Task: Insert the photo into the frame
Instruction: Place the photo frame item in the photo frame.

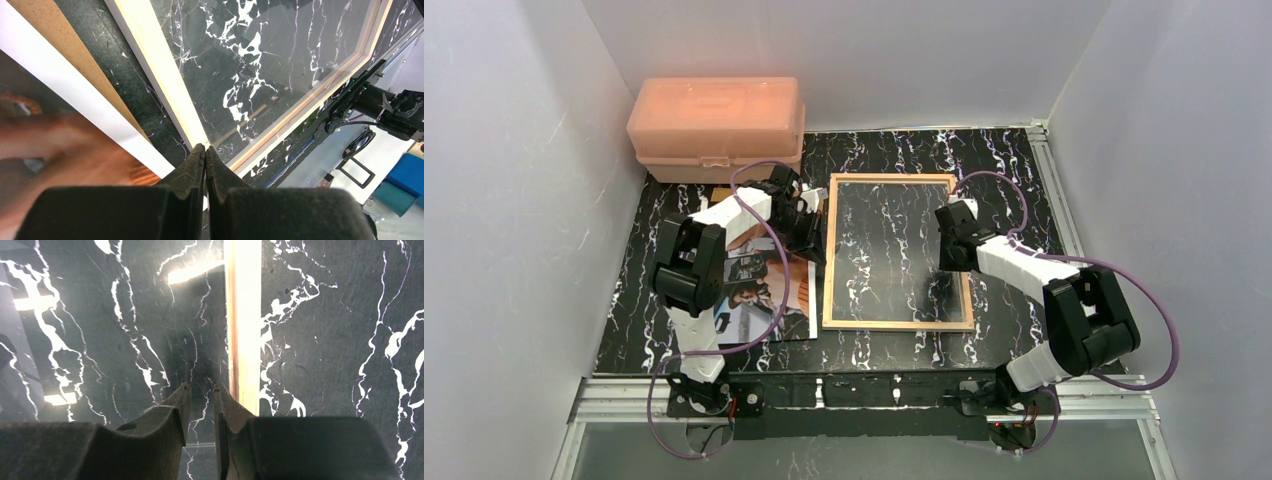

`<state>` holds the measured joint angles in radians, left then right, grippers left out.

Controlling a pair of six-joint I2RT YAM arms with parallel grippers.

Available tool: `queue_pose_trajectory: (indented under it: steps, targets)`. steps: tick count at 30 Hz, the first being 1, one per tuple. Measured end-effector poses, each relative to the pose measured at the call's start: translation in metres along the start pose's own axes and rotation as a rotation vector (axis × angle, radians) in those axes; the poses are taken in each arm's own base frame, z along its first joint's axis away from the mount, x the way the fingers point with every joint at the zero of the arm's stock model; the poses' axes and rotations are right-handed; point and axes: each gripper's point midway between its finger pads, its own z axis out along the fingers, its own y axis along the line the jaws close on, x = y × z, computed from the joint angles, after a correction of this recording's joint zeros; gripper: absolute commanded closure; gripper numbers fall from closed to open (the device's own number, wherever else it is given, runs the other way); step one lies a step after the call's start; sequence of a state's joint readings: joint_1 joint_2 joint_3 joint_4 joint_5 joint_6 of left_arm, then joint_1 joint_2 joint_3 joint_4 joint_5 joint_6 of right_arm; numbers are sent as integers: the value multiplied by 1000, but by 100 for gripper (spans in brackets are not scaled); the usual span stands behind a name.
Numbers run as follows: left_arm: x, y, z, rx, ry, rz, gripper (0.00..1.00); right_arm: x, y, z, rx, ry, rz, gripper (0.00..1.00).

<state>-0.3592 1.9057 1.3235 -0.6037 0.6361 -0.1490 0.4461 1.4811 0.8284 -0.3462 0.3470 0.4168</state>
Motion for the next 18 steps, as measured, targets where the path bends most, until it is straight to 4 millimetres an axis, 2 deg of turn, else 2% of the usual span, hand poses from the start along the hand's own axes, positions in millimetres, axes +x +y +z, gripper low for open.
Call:
queue_pose_trajectory:
  steps: [9, 18]
  targets:
    - [-8, -3, -11, -25, -6, 30, 100, 14, -10, 8, 28, 29, 11, 70]
    - [-6, -4, -19, -31, 10, 26, 100, 11, -9, 9, 23, 15, 29, 70]
